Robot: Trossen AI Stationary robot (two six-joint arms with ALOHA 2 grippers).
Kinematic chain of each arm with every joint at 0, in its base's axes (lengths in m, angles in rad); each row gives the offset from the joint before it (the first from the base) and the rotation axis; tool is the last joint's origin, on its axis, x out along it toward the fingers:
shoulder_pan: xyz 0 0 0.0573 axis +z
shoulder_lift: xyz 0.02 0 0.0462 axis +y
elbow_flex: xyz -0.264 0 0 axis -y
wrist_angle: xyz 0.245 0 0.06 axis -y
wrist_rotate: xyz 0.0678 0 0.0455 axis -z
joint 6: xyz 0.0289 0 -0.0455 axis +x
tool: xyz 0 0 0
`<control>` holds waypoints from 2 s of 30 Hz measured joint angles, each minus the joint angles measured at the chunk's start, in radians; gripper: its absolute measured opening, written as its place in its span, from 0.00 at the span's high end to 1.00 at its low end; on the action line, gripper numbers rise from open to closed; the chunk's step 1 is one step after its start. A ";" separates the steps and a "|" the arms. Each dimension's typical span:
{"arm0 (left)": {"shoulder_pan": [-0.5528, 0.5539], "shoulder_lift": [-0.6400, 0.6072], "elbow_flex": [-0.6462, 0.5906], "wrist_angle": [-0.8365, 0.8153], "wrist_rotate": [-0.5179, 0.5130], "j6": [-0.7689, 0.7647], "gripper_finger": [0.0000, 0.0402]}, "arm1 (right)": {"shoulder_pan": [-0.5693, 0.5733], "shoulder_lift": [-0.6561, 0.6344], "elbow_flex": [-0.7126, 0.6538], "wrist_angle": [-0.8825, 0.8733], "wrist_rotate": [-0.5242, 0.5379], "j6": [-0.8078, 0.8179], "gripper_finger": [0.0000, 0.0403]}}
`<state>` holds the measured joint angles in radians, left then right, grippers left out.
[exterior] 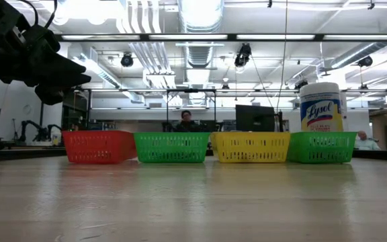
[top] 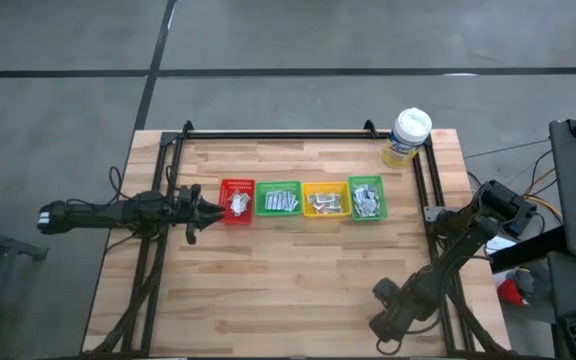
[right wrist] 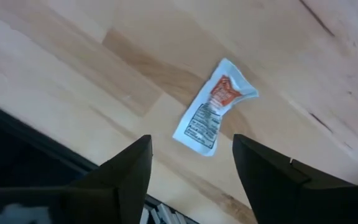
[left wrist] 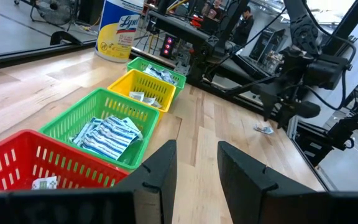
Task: Pick & Place First Aid Supplies
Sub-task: Put the orange ointment pack into the yellow bin
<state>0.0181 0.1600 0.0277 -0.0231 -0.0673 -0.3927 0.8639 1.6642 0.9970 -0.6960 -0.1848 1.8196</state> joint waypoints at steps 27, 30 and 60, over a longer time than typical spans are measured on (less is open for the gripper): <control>0.000 0.006 0.000 0.000 0.000 0.000 0.72 | -0.002 0.114 -0.009 0.050 -0.015 0.116 0.37; 0.000 0.006 0.000 -0.001 0.000 0.000 0.72 | -0.001 0.114 -0.010 0.045 -0.014 0.124 0.41; 0.000 0.006 0.000 0.000 0.000 0.000 0.72 | -0.004 0.074 -0.016 -0.037 0.028 0.121 0.81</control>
<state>0.0181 0.1658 0.0277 -0.0235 -0.0673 -0.3927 0.8600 1.7381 0.9812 -0.7332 -0.1568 1.9409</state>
